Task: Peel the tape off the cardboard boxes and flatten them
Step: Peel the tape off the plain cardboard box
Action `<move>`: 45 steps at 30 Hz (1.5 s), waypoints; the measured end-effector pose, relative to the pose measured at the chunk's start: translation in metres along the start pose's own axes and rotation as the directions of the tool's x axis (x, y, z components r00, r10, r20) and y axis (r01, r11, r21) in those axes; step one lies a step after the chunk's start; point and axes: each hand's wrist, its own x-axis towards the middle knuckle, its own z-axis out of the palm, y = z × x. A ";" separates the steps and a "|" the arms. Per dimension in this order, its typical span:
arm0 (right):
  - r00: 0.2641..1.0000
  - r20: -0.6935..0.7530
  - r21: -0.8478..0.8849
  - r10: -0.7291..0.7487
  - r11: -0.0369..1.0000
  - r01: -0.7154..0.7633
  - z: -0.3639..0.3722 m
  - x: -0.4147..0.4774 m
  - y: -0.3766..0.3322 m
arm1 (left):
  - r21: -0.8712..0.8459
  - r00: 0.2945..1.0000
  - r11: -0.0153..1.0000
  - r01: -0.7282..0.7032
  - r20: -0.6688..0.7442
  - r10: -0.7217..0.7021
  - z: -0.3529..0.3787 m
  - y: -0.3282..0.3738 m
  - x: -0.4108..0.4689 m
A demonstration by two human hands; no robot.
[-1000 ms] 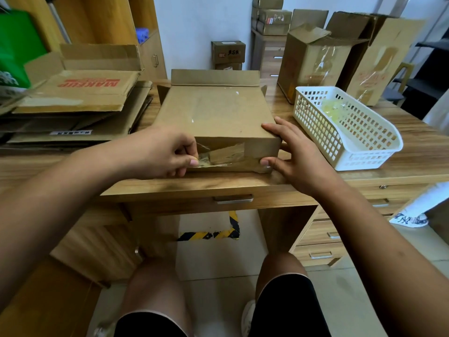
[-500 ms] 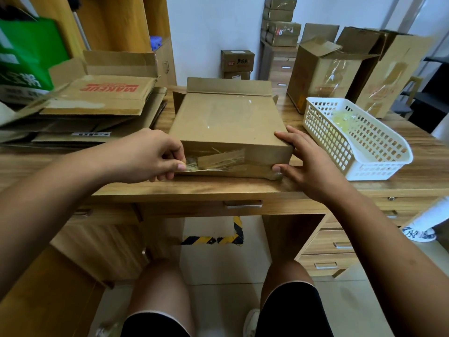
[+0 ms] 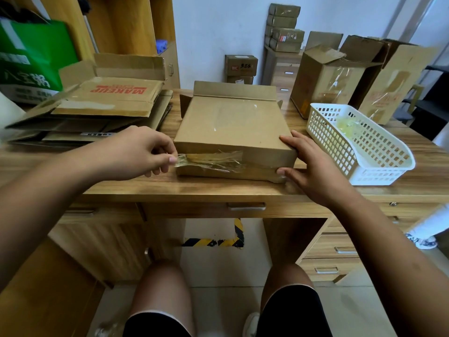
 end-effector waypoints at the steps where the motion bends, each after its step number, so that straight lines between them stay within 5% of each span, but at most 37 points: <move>1: 1.000 0.001 -0.001 0.001 1.000 -0.001 0.000 0.000 0.000 | -0.034 1.000 0.999 0.008 0.013 -0.007 -0.001 0.000 -0.001; 5: 1.000 0.001 0.017 0.005 1.000 -0.005 0.000 -0.002 -0.002 | -0.233 0.996 0.969 0.082 0.054 -0.071 -0.016 -0.001 -0.007; 10: 1.000 0.007 0.023 0.013 1.000 -0.014 -0.001 -0.003 -0.004 | -0.300 0.981 0.947 0.113 -0.115 -0.154 -0.024 0.002 -0.008; 15: 1.000 0.004 0.081 0.000 0.997 0.000 0.002 -0.004 -0.003 | -0.061 0.947 0.991 -0.122 -0.307 0.097 -0.005 0.028 0.003; 20: 1.000 0.003 0.144 0.011 0.989 -0.012 -0.002 -0.006 0.006 | 0.214 0.942 0.946 -0.245 -0.178 0.284 0.010 0.047 0.024; 31: 0.998 -0.006 0.384 0.067 0.921 -0.059 -0.021 -0.014 0.037 | 0.242 0.956 0.925 -0.294 0.076 0.284 0.030 0.056 0.040; 40: 0.938 -0.263 0.073 0.226 0.974 -0.214 -0.003 -0.002 0.035 | 0.257 0.920 0.885 -0.389 0.049 0.390 0.043 0.063 0.042; 45: 0.874 -0.379 0.037 0.303 0.949 -0.312 0.006 0.010 0.029 | 0.194 0.915 0.896 -0.399 0.026 0.402 0.044 0.070 0.049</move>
